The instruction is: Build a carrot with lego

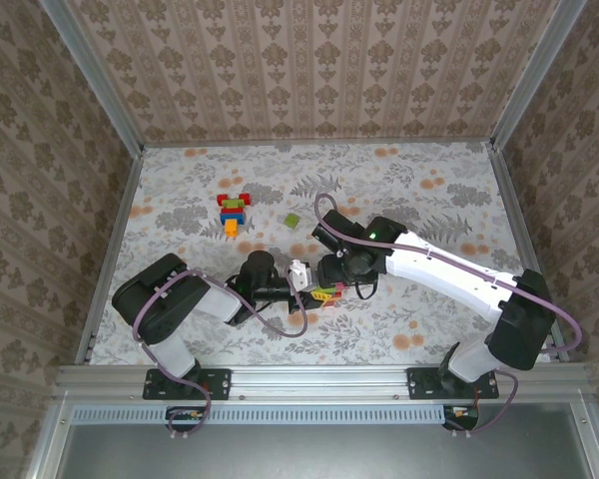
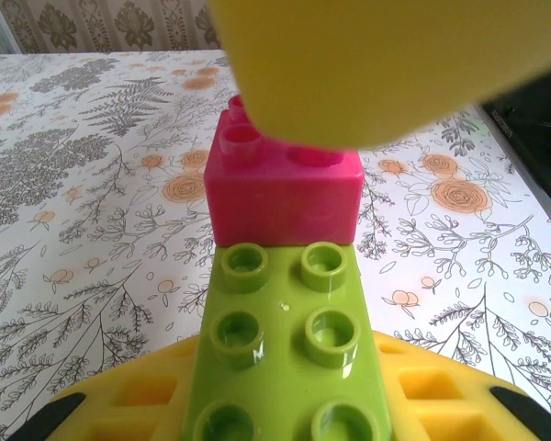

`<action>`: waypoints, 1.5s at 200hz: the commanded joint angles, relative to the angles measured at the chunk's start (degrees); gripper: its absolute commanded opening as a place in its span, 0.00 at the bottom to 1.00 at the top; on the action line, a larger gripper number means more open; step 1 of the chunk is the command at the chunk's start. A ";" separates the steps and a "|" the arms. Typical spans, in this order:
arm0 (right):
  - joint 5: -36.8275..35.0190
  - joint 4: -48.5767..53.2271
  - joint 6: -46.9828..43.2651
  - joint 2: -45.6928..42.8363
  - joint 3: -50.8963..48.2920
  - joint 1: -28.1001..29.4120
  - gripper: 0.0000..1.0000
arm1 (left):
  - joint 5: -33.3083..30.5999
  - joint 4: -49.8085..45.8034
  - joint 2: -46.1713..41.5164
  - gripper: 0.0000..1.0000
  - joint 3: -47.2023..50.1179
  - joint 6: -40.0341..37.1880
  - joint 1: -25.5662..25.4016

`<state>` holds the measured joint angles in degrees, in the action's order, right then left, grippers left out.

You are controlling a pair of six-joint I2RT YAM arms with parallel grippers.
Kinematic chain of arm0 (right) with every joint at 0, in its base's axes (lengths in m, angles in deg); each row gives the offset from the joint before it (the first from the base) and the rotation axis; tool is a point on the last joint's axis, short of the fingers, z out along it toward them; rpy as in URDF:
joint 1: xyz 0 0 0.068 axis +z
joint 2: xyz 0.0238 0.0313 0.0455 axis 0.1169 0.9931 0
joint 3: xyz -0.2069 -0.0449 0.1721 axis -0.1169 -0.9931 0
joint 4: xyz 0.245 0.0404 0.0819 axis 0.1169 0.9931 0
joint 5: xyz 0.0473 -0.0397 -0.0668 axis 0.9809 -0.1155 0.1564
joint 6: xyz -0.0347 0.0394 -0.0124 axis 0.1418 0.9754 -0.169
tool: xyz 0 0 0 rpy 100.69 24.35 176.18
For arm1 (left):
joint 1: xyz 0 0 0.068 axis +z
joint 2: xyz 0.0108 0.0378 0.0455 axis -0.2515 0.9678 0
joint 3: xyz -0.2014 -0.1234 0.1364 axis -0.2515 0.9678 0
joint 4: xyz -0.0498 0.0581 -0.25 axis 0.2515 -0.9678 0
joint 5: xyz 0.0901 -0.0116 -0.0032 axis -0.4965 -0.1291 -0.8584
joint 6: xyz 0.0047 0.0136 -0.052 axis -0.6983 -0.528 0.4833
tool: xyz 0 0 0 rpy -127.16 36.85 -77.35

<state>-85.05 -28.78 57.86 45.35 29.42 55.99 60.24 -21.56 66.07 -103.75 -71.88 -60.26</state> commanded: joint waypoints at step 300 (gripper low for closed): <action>1.74 -10.43 -5.08 -10.14 -21.53 -7.39 0.68 | -8.72 -5.92 -15.84 0.96 12.68 10.22 0.56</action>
<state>-84.16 -38.35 54.36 34.23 8.24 49.52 52.13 -25.34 50.13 -90.53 -62.09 -59.23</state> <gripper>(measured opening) 0.680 0.955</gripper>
